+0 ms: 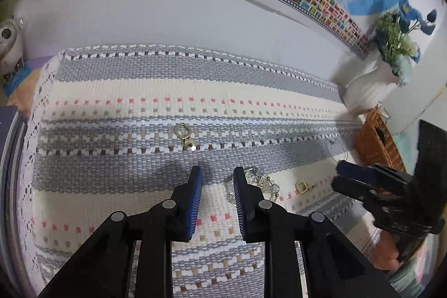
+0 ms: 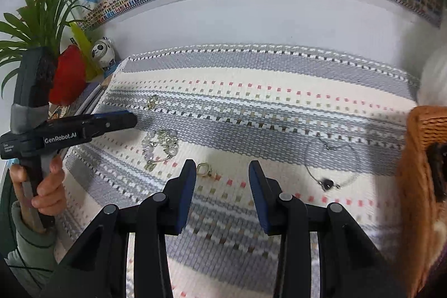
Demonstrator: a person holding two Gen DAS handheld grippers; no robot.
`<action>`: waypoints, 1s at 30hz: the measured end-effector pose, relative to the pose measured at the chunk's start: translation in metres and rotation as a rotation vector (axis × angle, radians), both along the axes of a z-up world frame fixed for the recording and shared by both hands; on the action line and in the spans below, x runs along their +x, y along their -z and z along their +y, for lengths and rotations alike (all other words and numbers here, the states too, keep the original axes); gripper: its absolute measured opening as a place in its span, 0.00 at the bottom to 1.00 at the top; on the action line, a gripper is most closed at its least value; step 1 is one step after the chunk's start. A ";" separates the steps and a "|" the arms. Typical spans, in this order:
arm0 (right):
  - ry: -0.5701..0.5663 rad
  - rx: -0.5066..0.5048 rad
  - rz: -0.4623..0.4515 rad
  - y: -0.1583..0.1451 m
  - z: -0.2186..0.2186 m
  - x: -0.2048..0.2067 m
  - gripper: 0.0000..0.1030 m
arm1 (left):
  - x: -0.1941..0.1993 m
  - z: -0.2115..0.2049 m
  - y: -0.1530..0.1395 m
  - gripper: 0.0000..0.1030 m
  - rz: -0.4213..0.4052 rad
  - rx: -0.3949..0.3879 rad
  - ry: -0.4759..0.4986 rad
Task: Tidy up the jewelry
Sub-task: 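Close the left tool on the silver crystal earrings while the right tool grasps the small gold earring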
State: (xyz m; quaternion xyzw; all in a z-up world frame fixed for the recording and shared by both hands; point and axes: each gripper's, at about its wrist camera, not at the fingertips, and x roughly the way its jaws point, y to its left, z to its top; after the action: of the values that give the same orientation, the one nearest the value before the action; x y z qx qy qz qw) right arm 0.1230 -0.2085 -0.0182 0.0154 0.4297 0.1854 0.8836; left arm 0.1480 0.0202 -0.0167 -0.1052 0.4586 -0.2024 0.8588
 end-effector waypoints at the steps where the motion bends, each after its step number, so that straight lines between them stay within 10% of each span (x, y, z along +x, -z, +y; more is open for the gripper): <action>1: -0.003 -0.004 0.004 0.003 0.001 0.004 0.41 | 0.000 0.002 0.001 0.22 0.003 -0.014 0.001; 30: -0.127 -0.190 -0.055 0.025 0.045 -0.008 0.41 | -0.005 -0.019 0.015 0.23 0.049 -0.083 0.096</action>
State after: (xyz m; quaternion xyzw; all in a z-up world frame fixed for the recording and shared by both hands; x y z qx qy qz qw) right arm 0.1152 -0.1636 -0.0428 -0.1009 0.4209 0.1996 0.8791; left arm 0.1428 0.0009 -0.0322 -0.1233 0.4752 -0.2596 0.8316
